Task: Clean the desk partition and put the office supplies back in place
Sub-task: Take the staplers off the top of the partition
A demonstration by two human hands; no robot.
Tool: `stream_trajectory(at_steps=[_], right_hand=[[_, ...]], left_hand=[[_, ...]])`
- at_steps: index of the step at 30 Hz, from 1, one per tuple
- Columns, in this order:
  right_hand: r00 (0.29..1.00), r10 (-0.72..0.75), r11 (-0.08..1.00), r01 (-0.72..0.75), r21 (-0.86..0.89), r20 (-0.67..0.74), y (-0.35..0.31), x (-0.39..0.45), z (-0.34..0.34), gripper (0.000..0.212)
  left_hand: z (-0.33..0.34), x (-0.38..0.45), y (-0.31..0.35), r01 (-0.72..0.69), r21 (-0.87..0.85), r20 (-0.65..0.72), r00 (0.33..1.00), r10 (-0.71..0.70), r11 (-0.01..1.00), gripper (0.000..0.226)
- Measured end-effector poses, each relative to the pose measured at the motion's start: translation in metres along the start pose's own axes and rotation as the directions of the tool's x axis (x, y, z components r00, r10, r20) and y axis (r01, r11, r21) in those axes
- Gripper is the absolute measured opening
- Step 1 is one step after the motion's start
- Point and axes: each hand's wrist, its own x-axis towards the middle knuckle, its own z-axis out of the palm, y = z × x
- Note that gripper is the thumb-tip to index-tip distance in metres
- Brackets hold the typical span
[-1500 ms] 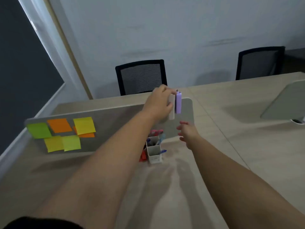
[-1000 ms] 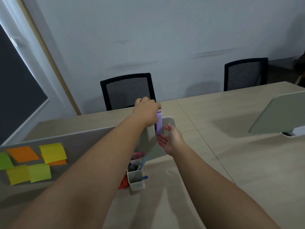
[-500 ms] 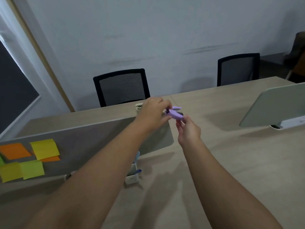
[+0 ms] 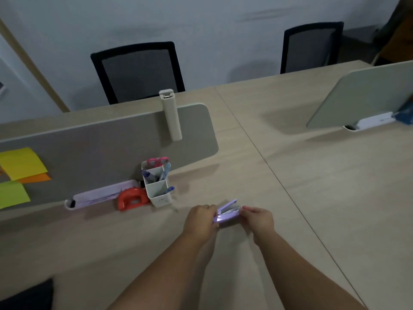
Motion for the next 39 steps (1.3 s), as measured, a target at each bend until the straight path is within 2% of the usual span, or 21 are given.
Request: stream_trajectory(at_steps=[3, 7, 10, 11, 13, 15, 17, 18, 19, 20, 23, 24, 26, 29, 31, 34, 37, 39], right_hand=[[0.998, -0.049, 0.978, 0.041, -0.206, -0.033, 0.011, 0.002, -0.006, 0.024], [0.996, -0.078, 0.93, 0.055, -0.362, -0.05, 0.011, 0.002, -0.007, 0.022], [0.987, -0.148, 0.886, 0.103, -0.453, -0.065, 0.003, 0.0, -0.001, 0.022], [0.981, -0.176, 0.891, 0.125, -0.437, -0.077, 0.0, -0.002, 0.0, 0.021], [0.97, -0.234, 0.91, 0.197, -0.364, -0.06, -0.018, -0.006, 0.013, 0.019], [0.96, -0.281, 0.914, 0.272, -0.302, 0.012, -0.043, -0.013, 0.039, 0.018], [0.95, -0.289, 0.922, 0.31, -0.23, 0.121, -0.068, -0.021, 0.069, 0.013], [0.939, -0.284, 0.929, 0.32, -0.188, 0.194, -0.082, -0.027, 0.086, 0.013], [0.927, -0.273, 0.935, 0.319, -0.158, 0.258, -0.095, -0.033, 0.102, 0.016], [0.913, -0.26, 0.941, 0.312, -0.128, 0.314, -0.108, -0.037, 0.118, 0.019], [0.885, -0.14, 0.988, 0.157, -0.001, 0.445, -0.142, -0.054, 0.156, 0.025], [0.864, -0.087, 0.995, 0.054, 0.082, 0.496, -0.149, -0.057, 0.165, 0.028], [0.815, -0.028, 0.953, -0.153, 0.261, 0.579, -0.163, -0.063, 0.178, 0.03], [0.807, -0.003, 0.882, -0.277, 0.382, 0.591, -0.178, -0.066, 0.186, 0.035], [0.832, -0.003, 0.851, -0.289, 0.438, 0.554, -0.188, -0.066, 0.186, 0.038], [0.847, -0.094, 0.792, -0.255, 0.554, 0.524, -0.211, -0.072, 0.175, 0.027], [0.862, -0.2, 0.728, -0.187, 0.66, 0.465, -0.238, -0.076, 0.149, 0.012], [0.876, -0.279, 0.69, -0.101, 0.716, 0.393, -0.247, -0.074, 0.123, 0.006]], left_hand=[[0.014, -0.003, -0.002, 0.012, -0.016, 0.026, 1.0, -0.012, 1.0, 0.023], [0.021, -0.003, -0.007, 0.028, -0.065, 0.061, 0.998, -0.024, 0.998, 0.024], [0.008, -0.003, -0.007, 0.016, -0.098, 0.08, 0.997, -0.008, 0.995, 0.04], [0.0, -0.004, -0.004, -0.001, -0.133, 0.065, 0.998, 0.01, 0.991, 0.047], [-0.035, 0.0, 0.001, -0.091, -0.186, -0.102, 0.992, 0.073, 0.978, 0.048], [-0.093, 0.012, 0.005, -0.222, -0.156, -0.39, 0.909, 0.147, 0.963, 0.041], [-0.157, 0.025, 0.011, -0.301, 0.014, -0.649, 0.723, 0.237, 0.954, 0.037], [-0.19, 0.031, 0.012, -0.272, 0.125, -0.723, 0.634, 0.275, 0.954, 0.039], [-0.218, 0.037, 0.013, -0.198, 0.212, -0.754, 0.59, 0.289, 0.957, 0.044], [-0.244, 0.044, 0.014, -0.102, 0.271, -0.74, 0.614, 0.275, 0.957, 0.054], [-0.294, 0.063, 0.008, 0.135, 0.337, -0.495, 0.867, 0.054, 0.932, 0.088], [-0.3, 0.068, 0.005, 0.165, 0.359, -0.398, 0.918, -0.009, 0.919, 0.09], [-0.305, 0.075, -0.001, 0.135, 0.338, -0.268, 0.963, -0.043, 0.931, 0.08], [-0.305, 0.08, -0.012, 0.05, 0.187, -0.292, 0.956, 0.007, 0.981, 0.054], [-0.309, 0.081, -0.016, 0.026, 0.127, -0.327, 0.945, 0.017, 0.992, 0.055], [-0.321, 0.074, -0.011, -0.074, 0.036, -0.405, 0.91, 0.082, 0.997, 0.061], [-0.324, 0.058, 0.001, -0.218, -0.11, -0.542, 0.831, 0.125, 0.97, 0.065], [-0.314, 0.044, 0.007, -0.242, -0.141, -0.594, 0.796, 0.114, 0.96, 0.067]])
